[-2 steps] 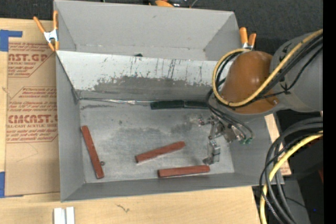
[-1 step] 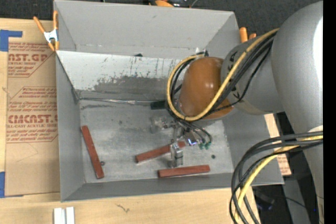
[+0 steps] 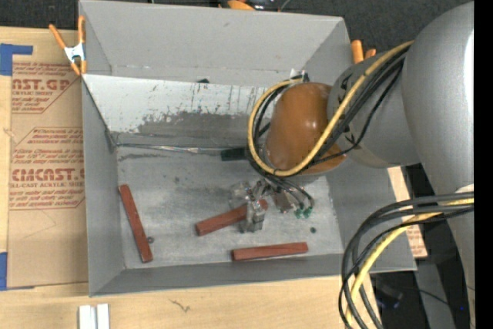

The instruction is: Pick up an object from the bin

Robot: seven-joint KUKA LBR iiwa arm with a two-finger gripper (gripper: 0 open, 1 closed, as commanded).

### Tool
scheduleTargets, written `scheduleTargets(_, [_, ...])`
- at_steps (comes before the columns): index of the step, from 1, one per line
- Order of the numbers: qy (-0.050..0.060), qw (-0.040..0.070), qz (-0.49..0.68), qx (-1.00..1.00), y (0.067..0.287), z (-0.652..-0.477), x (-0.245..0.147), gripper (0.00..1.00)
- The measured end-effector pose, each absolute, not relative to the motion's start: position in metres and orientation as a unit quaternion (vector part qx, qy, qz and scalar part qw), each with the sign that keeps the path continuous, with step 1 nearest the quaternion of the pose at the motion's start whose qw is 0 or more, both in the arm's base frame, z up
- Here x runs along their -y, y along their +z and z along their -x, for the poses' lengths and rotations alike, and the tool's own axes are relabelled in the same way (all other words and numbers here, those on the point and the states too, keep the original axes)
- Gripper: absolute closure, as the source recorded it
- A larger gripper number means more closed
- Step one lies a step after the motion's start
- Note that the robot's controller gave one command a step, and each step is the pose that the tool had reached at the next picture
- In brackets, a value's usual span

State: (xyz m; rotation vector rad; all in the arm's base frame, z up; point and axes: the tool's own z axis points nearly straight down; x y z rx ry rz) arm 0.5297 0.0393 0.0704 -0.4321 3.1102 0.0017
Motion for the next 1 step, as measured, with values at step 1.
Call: scheduleTargets(1, [-0.001, 0.006, 0.137, -0.991, 0.257, -0.5361, -0.0154, 1.0])
